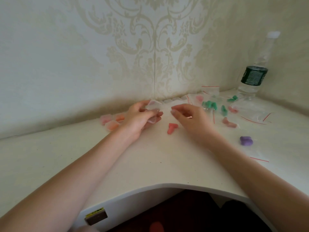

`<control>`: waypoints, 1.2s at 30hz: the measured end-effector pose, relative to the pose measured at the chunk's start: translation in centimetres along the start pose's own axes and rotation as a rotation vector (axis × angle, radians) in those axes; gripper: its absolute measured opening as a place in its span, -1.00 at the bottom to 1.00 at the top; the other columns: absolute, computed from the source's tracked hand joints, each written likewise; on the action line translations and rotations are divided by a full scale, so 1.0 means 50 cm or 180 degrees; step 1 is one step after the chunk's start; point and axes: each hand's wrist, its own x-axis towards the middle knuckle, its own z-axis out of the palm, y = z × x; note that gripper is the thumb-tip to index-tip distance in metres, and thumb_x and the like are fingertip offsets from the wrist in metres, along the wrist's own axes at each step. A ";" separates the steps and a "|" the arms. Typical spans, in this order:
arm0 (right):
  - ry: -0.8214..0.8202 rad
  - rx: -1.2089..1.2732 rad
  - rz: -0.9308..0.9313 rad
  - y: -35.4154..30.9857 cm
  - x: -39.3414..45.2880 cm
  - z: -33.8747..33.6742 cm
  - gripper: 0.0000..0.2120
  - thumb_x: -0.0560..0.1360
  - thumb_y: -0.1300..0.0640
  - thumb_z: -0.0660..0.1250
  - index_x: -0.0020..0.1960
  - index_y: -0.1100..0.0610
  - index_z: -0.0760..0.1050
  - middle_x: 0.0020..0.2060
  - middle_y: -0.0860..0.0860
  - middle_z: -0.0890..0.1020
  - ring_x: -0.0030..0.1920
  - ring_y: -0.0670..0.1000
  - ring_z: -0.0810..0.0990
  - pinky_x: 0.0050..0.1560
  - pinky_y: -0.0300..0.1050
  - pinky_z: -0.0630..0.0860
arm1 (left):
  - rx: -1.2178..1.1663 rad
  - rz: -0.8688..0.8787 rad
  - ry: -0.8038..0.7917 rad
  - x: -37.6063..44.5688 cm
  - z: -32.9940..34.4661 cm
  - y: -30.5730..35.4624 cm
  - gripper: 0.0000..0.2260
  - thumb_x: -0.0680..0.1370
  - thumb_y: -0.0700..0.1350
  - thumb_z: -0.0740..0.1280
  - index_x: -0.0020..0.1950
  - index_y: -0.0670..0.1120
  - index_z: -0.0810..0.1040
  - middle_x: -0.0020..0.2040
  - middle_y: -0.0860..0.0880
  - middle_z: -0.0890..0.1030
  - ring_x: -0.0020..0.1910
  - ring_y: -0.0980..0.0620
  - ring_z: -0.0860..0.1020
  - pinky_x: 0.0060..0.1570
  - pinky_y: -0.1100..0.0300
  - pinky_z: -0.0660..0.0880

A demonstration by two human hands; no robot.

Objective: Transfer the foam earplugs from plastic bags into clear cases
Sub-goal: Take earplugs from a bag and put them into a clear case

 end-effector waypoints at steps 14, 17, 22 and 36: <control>-0.0648 -0.0573 -0.0656 -0.014 -0.023 -0.007 -0.80 0.44 0.33 0.36 -0.11 0.05 0.64 -0.22 0.17 0.62 -0.23 0.07 0.57 -0.07 -0.13 0.55 | 0.0347 -0.0036 0.0234 -0.011 0.008 0.008 -0.78 0.66 -0.13 0.14 0.02 -0.19 0.54 -0.12 -0.20 0.63 -0.39 -0.05 0.66 -0.48 0.24 0.53; 0.0079 0.0368 -0.0475 -0.026 -0.018 -0.017 -0.82 0.46 0.33 0.39 -0.13 0.06 0.50 -0.21 0.08 0.66 -0.19 -0.08 0.64 -0.11 -0.27 0.55 | 0.0249 0.0073 0.0196 -0.012 0.010 0.008 -0.78 0.66 -0.21 0.11 -0.05 -0.15 0.52 -0.11 -0.19 0.61 -0.34 -0.02 0.67 -0.36 0.19 0.61; 0.0093 0.0735 -0.0185 -0.035 -0.023 -0.010 -0.84 0.47 0.24 0.42 -0.01 0.16 0.46 -0.19 0.00 0.72 -0.21 -0.13 0.65 -0.11 -0.33 0.54 | 0.0755 0.0449 0.0081 -0.020 0.020 -0.005 -0.83 0.66 -0.16 0.14 -0.03 -0.06 0.52 -0.02 -0.05 0.63 -0.12 0.00 0.64 -0.28 0.14 0.62; 0.0194 0.0840 -0.0057 -0.050 -0.032 0.013 -0.94 0.44 0.21 0.46 -0.10 0.17 0.62 -0.32 0.10 0.61 -0.30 0.04 0.62 -0.25 -0.11 0.61 | 0.1864 0.1788 0.0455 -0.018 0.023 -0.022 -0.75 0.52 0.05 0.34 -0.10 -0.12 0.67 -0.31 -0.21 0.52 -0.23 -0.15 0.55 -0.29 -0.13 0.57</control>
